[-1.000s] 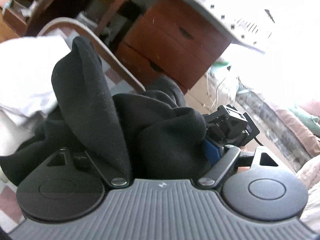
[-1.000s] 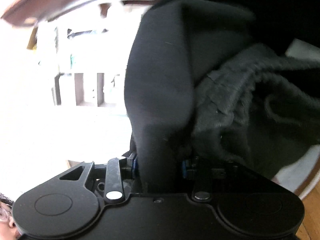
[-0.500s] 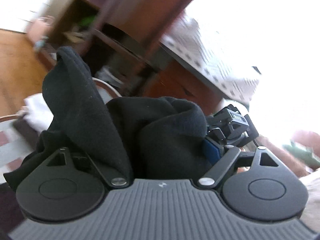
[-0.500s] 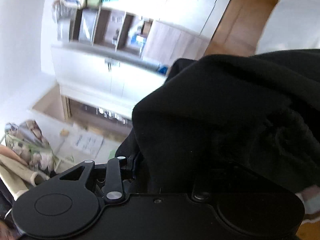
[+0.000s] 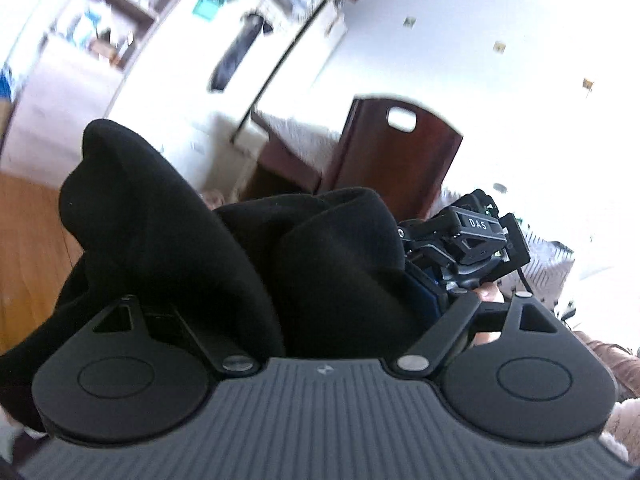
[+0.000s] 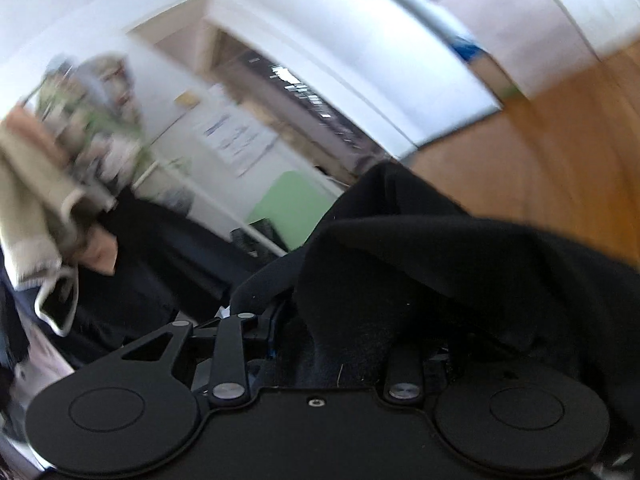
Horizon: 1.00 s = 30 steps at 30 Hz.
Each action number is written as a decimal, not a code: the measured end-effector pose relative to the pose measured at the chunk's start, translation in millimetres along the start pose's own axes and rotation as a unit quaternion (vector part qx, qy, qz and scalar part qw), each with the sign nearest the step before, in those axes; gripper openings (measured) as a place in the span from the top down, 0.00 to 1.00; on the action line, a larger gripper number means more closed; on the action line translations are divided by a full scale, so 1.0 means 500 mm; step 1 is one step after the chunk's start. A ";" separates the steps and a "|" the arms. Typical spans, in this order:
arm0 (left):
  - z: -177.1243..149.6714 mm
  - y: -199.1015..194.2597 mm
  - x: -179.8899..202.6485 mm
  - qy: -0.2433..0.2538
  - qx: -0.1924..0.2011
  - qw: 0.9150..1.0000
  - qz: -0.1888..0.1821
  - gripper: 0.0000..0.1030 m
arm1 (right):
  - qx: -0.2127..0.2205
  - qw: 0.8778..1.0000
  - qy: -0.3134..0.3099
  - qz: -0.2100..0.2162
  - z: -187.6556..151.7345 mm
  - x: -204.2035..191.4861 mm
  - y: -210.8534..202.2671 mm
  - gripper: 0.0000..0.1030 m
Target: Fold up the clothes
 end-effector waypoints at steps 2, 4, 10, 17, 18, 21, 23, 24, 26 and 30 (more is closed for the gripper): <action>0.036 -0.041 -0.021 0.005 0.009 1.000 0.023 0.19 | -0.005 0.998 -0.053 -0.025 0.048 -0.023 0.048 0.63; 0.066 -0.044 -0.063 -0.006 0.008 0.998 0.068 0.19 | -0.009 0.992 -0.107 -0.060 0.101 -0.045 0.099 0.64; 0.017 0.044 -0.374 -0.074 -0.058 0.956 0.278 0.00 | -0.024 0.975 -0.071 -0.209 0.179 0.139 0.220 0.64; -0.348 0.154 -0.752 -0.221 -0.219 0.866 0.392 0.20 | -0.055 0.936 0.065 -0.342 0.051 0.570 0.282 0.57; -0.389 0.154 -0.776 -0.247 -0.206 0.866 0.383 0.20 | -0.052 0.939 0.076 -0.332 0.023 0.602 0.281 0.57; -0.456 0.127 -0.834 -0.308 -0.210 0.843 0.387 0.27 | -0.067 0.943 0.099 -0.310 -0.058 0.656 0.285 0.57; -0.405 0.108 -0.847 -0.281 -0.180 0.846 0.417 0.24 | -0.089 0.937 0.084 -0.327 -0.097 0.662 0.289 0.56; -0.371 0.101 -0.852 -0.263 -0.159 0.847 0.433 0.22 | -0.097 0.933 0.069 -0.339 -0.116 0.664 0.286 0.55; -0.338 0.091 -0.868 -0.249 -0.133 0.841 0.461 0.17 | -0.096 0.930 0.052 -0.351 -0.118 0.639 0.320 0.49; -0.393 0.090 -0.907 -0.286 -0.137 0.838 0.444 0.17 | -0.098 0.943 0.067 -0.311 -0.135 0.632 0.385 0.46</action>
Point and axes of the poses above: each gripper's, at about its wrist camera, not at the fingertips, and y roughly the way its jaws point, x to its right, z to its top, the point moved 9 cm from there along y, roughly the way its jaws point, and after that the axes turned 13 degrees about -x, right-handed, at the moved point
